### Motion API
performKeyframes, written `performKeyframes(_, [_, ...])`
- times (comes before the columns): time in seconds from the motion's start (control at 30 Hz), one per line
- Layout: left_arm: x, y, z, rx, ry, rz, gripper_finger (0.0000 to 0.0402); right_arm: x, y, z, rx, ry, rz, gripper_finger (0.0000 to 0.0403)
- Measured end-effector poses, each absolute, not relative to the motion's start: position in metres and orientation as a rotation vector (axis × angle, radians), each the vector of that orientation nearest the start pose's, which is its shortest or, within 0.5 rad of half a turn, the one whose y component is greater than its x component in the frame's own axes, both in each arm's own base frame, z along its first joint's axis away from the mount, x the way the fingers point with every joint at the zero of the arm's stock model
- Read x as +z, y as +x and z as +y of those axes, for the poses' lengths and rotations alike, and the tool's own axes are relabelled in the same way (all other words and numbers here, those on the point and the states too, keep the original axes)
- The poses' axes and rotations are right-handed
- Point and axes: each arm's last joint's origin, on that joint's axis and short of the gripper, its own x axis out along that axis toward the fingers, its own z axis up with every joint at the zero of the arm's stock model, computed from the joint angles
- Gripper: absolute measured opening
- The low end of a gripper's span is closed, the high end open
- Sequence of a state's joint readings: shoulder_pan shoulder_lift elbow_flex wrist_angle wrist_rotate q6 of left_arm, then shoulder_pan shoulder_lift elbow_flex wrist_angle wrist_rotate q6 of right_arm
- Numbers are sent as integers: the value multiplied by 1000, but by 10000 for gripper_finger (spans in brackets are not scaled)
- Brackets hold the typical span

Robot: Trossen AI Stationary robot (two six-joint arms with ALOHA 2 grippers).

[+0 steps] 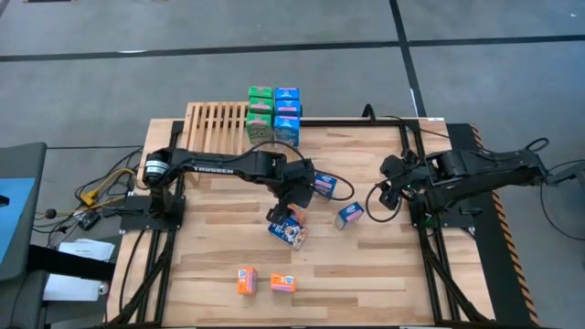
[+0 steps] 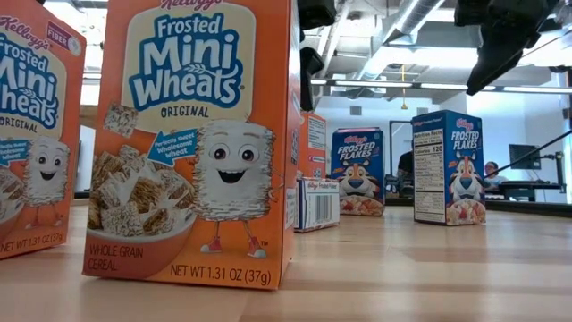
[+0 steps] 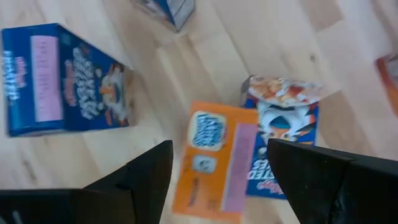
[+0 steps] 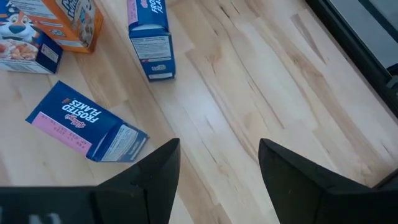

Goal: Stack cereal on shelf
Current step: Put the top orange cereal box on the shelf

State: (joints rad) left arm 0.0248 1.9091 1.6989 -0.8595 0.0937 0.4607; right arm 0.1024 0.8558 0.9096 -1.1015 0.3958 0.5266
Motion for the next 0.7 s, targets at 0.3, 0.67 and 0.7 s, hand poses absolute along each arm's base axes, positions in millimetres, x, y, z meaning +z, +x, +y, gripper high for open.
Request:
performKeyframes(0.3, [274, 407, 8, -297, 379, 1033, 249, 294, 136, 3, -521, 220, 912, 240])
performKeyframes(0.67, [249, 404, 8, -284, 418, 1080, 249, 294, 136, 3, -518, 226, 912, 240])
performKeyframes(0.7, [247, 404, 8, -276, 422, 1084, 249, 294, 136, 3, -518, 226, 912, 240])
